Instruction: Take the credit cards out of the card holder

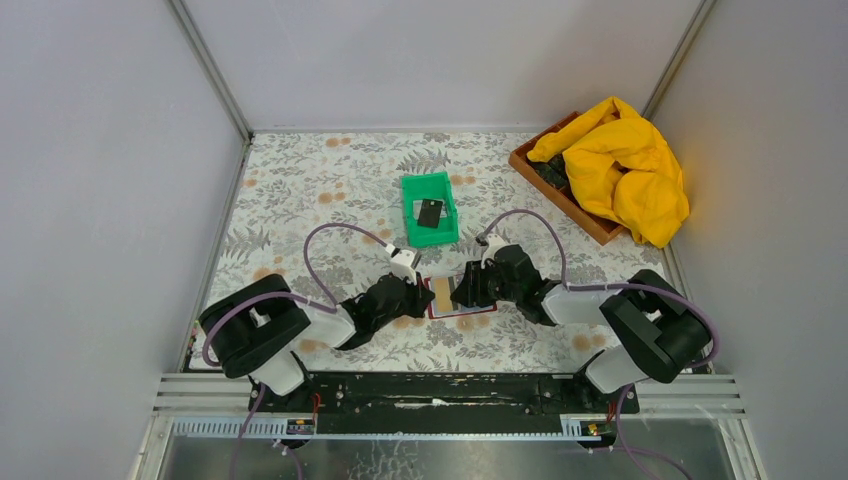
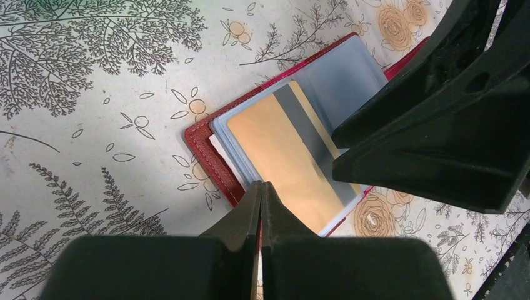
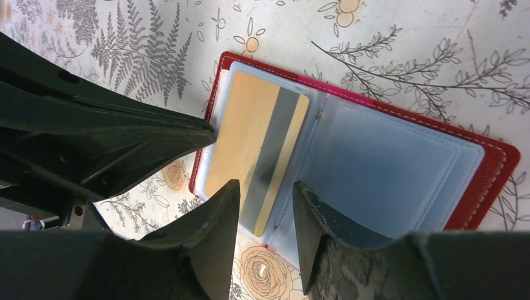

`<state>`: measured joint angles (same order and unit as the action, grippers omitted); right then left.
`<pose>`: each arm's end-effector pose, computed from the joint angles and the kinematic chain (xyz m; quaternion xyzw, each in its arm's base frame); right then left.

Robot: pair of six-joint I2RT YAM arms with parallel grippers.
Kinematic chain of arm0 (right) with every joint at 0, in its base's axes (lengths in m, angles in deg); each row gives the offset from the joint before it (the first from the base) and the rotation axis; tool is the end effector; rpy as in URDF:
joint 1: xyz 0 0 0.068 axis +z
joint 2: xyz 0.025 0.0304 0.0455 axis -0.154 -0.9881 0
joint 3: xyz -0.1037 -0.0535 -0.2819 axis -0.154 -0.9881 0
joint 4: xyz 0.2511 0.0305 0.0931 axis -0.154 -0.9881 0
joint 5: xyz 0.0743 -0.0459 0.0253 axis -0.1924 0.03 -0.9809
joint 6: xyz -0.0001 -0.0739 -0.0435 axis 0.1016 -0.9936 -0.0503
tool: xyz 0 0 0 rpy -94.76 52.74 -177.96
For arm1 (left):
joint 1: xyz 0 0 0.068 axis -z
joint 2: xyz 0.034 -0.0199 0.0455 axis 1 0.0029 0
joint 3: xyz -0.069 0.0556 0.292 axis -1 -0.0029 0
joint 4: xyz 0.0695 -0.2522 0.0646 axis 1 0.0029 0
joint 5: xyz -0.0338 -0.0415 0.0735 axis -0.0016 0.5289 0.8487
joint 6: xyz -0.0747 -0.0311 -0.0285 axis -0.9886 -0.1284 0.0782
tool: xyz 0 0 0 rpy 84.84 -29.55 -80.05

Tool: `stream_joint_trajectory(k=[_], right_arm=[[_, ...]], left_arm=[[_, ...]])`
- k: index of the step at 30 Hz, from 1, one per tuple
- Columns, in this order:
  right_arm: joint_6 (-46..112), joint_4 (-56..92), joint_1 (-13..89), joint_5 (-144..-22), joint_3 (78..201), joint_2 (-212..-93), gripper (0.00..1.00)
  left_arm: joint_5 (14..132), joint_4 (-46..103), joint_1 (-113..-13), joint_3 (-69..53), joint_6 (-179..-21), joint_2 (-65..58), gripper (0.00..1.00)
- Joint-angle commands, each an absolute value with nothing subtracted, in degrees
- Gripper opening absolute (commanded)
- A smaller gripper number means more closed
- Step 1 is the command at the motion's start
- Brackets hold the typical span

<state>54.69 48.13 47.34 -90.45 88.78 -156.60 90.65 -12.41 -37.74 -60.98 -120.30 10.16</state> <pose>0.2213 0.2016 0.1439 -0.1418 0.8530 0.3665 0.3434 0.1888 -0.2231 0.1257 0.1048 0.8435 -0.3004 0.4326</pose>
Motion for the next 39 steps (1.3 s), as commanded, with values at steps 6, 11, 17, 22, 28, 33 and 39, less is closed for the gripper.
stream_joint_trajectory(k=[6,11,17,22,28,33,39], right_arm=[[56.1,54.6,46.9,-96.4,88.8,-158.5,0.43],[56.1,55.7,47.0,-97.5,88.3,-156.8,0.41],[56.5,58.3,46.9,-99.2,87.1,-154.3,0.40],[56.8,58.7,46.9,-98.9,86.6,-153.1,0.39],[57.7,59.9,46.9,-98.0,86.3,-153.3,0.37],[60.2,61.9,46.6,-97.2,85.9,-153.0,0.33],[64.8,67.6,45.2,-100.8,85.6,-154.9,0.33]], left_arm=[[90.3,-14.6,-37.4,-62.2,-121.1,12.5,0.00],[90.1,-15.0,-37.4,-61.8,-121.2,13.8,0.00],[89.7,-15.8,-37.4,-61.4,-121.3,15.6,0.00],[89.3,-16.0,-37.4,-61.2,-121.4,16.3,0.00],[89.0,-15.9,-37.4,-60.9,-121.0,16.3,0.00],[88.9,-15.7,-37.4,-60.7,-120.7,16.9,0.00],[88.3,-15.2,-37.4,-60.4,-120.2,16.9,0.00]])
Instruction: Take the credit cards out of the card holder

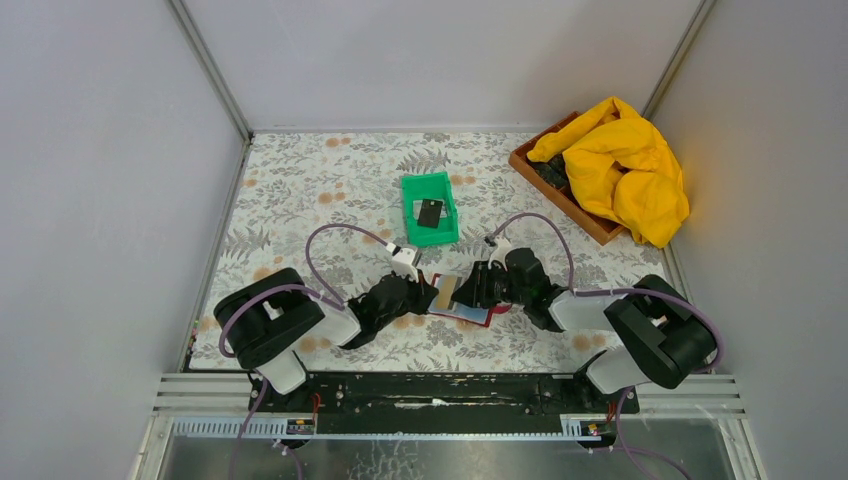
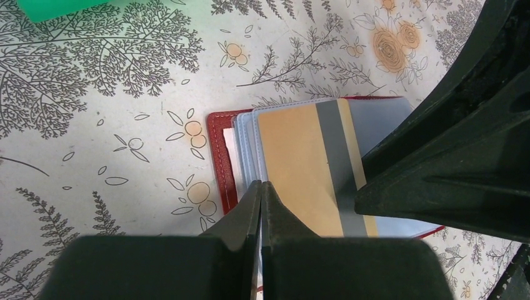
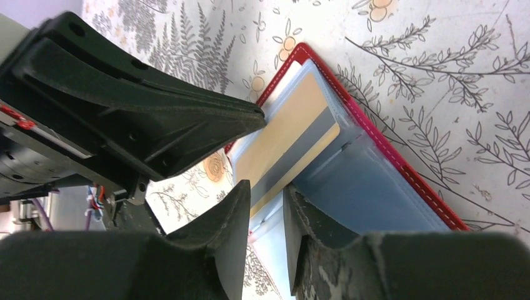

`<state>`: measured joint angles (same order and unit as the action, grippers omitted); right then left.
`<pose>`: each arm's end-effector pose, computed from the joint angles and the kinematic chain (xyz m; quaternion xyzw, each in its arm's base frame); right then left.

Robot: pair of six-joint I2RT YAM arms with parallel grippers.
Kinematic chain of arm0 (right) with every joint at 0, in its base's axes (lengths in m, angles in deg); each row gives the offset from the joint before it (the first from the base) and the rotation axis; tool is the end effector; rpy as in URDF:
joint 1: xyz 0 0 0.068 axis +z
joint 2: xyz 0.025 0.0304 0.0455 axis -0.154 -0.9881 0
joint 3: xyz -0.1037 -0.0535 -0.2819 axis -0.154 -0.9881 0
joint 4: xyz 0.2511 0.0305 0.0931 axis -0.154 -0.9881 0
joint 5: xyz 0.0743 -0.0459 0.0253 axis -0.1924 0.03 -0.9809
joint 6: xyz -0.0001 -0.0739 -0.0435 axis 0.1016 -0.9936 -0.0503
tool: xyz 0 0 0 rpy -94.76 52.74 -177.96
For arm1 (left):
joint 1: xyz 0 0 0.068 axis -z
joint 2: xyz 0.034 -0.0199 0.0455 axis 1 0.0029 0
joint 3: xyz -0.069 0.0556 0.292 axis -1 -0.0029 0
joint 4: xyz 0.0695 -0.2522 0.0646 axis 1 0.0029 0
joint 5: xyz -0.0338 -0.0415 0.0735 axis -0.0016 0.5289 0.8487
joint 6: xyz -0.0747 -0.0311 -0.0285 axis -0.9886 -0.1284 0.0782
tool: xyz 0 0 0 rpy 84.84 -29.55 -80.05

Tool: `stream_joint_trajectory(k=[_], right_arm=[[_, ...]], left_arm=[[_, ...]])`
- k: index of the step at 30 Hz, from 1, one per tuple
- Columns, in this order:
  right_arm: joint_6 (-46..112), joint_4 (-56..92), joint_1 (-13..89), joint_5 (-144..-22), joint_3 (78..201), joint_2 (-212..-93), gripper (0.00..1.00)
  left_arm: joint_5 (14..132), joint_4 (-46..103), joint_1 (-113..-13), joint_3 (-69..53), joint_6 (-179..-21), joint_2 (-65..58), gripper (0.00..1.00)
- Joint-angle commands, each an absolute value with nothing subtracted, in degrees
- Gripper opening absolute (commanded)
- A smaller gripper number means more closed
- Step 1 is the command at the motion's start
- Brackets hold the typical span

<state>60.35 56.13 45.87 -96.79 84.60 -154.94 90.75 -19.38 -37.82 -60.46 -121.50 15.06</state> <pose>0.2114 0.1944 0.1489 -0.1223 0.8274 0.4346 0.3341 0.1961 -0.2315 0.1208 0.0914 0.8331 -0.3177 0.4435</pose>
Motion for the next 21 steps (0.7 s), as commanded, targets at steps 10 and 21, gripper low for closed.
stream_joint_trajectory(k=[10,21], right_arm=[[71.7,78.2,43.9,-105.5,84.8,-161.6,0.39],[74.1,80.2,43.5,-104.7,85.4,-165.2,0.39]], left_arm=[[87.8,-14.9,-37.4,-60.0,-119.6,17.4,0.00],[87.5,-15.0,-37.4,-60.1,-119.5,17.7,0.00]])
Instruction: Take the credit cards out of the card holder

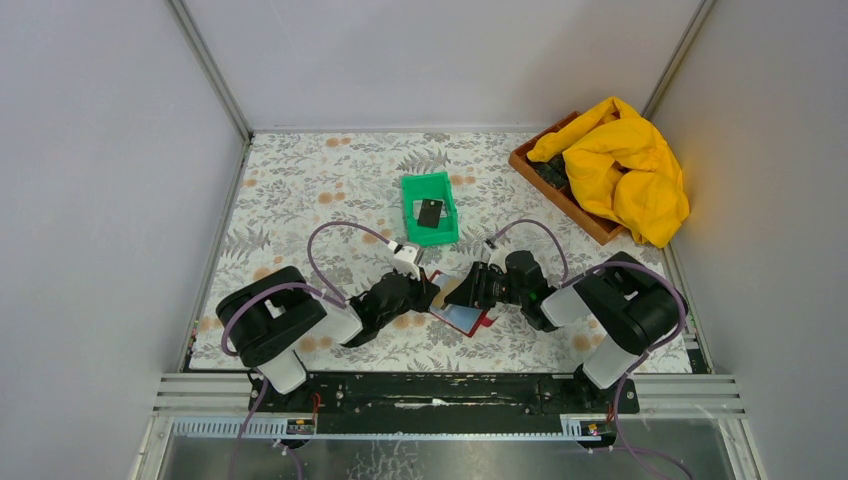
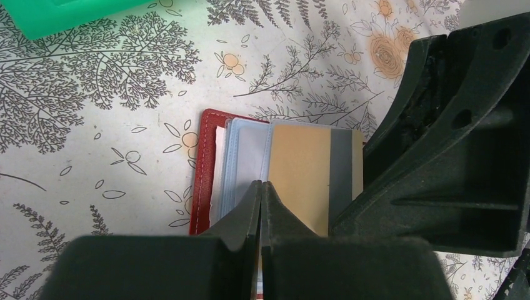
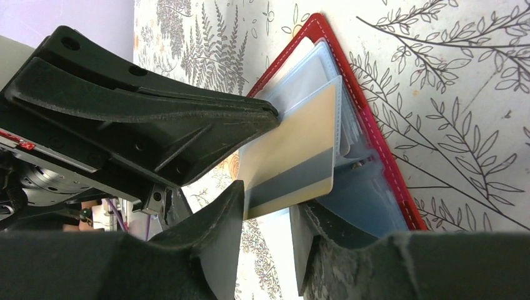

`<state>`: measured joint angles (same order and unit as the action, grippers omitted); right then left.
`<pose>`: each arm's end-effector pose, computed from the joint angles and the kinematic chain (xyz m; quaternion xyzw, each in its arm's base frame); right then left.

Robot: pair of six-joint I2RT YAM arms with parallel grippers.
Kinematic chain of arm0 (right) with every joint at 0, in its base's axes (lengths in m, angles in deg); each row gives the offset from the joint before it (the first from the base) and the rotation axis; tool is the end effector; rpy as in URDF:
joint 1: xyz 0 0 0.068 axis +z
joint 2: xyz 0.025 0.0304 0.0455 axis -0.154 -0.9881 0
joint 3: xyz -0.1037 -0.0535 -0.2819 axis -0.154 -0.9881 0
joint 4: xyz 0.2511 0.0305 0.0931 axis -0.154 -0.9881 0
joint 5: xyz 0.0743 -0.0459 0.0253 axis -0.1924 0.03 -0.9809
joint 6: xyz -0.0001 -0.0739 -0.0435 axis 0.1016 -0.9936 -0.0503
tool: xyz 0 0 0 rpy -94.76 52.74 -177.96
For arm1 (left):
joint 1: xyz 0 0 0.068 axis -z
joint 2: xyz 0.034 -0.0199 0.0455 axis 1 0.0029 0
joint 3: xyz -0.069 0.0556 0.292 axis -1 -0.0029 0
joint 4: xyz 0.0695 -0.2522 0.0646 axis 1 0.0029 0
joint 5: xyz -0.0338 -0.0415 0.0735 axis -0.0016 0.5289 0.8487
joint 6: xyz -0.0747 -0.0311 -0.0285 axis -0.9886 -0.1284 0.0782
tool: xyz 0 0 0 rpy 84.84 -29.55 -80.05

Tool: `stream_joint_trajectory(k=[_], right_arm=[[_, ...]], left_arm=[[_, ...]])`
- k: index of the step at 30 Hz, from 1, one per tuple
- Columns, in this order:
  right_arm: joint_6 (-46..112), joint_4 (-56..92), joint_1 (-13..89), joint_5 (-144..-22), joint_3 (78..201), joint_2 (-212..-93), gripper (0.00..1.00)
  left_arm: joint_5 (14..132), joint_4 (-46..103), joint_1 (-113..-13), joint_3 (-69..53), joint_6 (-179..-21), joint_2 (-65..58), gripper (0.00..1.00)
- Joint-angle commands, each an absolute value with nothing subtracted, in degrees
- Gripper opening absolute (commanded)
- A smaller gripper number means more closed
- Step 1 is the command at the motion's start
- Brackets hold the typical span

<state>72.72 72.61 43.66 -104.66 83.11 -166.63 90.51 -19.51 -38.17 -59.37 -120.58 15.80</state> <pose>0.2217 0.1995 0.1256 -0.0609 0.8125 0.5123 0.2716 0.2009 -0.2351 0.1223 0.0961 0.8304 -0.3166 0.4484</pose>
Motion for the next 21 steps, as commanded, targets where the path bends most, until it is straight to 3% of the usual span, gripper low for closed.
stream_joint_trajectory(k=[1,21], right_arm=[[74.3,80.0,43.2,-104.5,85.1,-164.8,0.39],[73.9,76.3,42.5,-105.4,83.0,-158.8,0.38]], left_arm=[[87.6,-15.0,-37.4,-60.1,-119.5,17.7,0.00],[87.1,-16.4,-37.4,-60.1,-119.8,19.4,0.00]])
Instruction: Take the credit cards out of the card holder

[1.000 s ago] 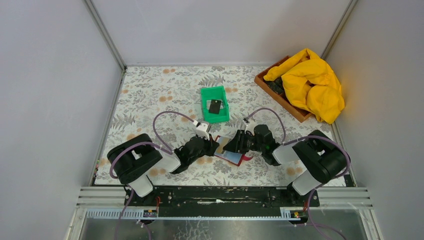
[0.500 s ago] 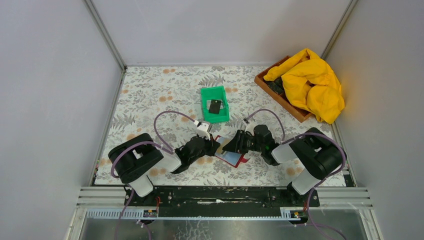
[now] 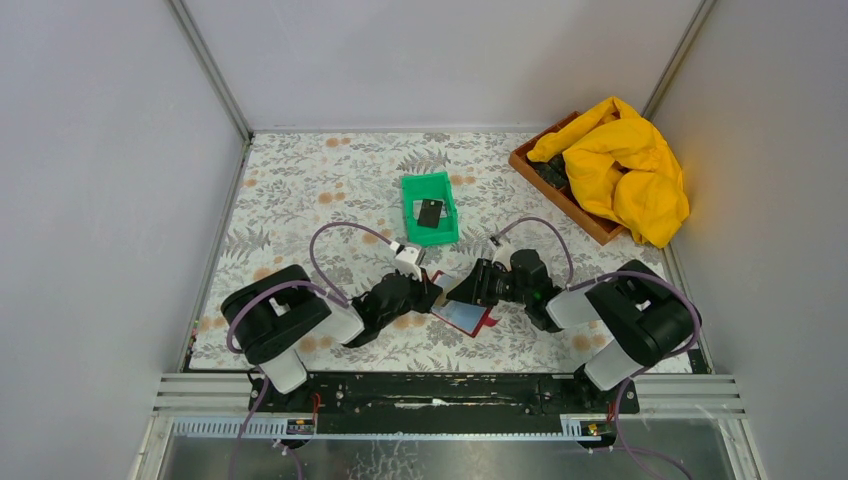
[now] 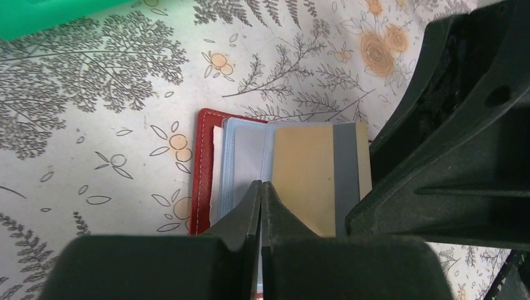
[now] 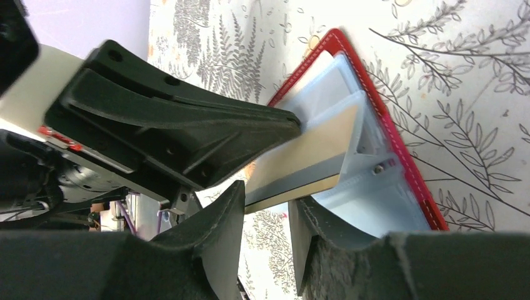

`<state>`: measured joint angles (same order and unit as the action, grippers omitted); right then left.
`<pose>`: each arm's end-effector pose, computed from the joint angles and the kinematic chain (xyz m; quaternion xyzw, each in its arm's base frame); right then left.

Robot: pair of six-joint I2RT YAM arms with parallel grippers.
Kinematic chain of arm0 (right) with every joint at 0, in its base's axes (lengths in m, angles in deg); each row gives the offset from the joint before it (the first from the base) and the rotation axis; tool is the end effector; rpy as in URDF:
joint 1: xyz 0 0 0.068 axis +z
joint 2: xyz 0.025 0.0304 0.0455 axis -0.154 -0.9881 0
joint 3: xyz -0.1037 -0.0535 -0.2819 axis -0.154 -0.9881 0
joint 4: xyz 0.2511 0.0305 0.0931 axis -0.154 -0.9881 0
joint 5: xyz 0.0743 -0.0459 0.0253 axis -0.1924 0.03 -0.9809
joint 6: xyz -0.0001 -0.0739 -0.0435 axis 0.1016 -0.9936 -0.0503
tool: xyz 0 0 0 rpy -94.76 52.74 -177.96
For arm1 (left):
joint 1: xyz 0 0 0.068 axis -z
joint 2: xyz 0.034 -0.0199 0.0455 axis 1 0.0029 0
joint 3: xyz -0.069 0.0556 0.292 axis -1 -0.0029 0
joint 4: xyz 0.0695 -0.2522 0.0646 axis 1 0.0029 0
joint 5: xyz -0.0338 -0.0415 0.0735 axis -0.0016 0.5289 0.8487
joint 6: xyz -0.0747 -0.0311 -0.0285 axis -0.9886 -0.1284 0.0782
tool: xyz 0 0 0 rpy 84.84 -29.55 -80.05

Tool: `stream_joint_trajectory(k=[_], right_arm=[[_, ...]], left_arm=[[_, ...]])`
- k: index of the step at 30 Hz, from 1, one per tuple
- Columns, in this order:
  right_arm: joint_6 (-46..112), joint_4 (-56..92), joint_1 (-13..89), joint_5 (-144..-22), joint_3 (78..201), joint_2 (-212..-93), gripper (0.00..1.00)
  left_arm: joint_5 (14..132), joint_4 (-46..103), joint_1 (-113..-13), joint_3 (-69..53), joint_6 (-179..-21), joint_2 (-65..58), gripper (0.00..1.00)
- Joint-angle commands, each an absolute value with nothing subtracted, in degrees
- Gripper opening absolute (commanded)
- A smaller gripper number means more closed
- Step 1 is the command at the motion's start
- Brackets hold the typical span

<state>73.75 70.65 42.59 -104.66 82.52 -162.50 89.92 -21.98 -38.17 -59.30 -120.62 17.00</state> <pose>0.2204 0.1921 0.1381 -0.0497 0.8063 0.5178 0.2814 0.2022 -0.2380 0.1224 0.0968 0.8240 -0.3270 0.4524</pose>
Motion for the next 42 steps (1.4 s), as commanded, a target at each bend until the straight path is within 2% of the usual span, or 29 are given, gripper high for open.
stream_joint_trajectory(k=[1,7,18,25,32,39,42], right_arm=[[73.5,75.5,42.4,-105.2,82.9,-158.3,0.39],[71.9,72.3,42.5,-104.1,82.2,-156.5,0.39],[73.3,77.4,42.5,-104.8,82.1,-163.3,0.39],[71.5,72.5,42.4,-103.9,81.2,-159.3,0.37],[68.4,65.5,42.4,-101.7,79.7,-153.4,0.21],[67.9,64.4,42.4,-101.0,77.2,-151.3,0.04],[67.2,63.1,42.4,-100.4,76.8,-150.0,0.01]], left_arm=[[87.1,-16.6,-37.4,-60.0,-119.8,19.5,0.00],[86.6,-17.2,-37.4,-59.5,-119.8,20.4,0.00],[87.1,-15.8,-37.4,-59.9,-119.6,19.0,0.00],[86.1,-16.8,-37.4,-58.3,-119.8,21.6,0.00],[85.8,-17.6,-37.4,-58.0,-119.9,22.2,0.00],[86.5,-17.8,-37.5,-59.0,-120.2,21.0,0.00],[86.8,-17.8,-37.5,-59.4,-120.3,20.4,0.00]])
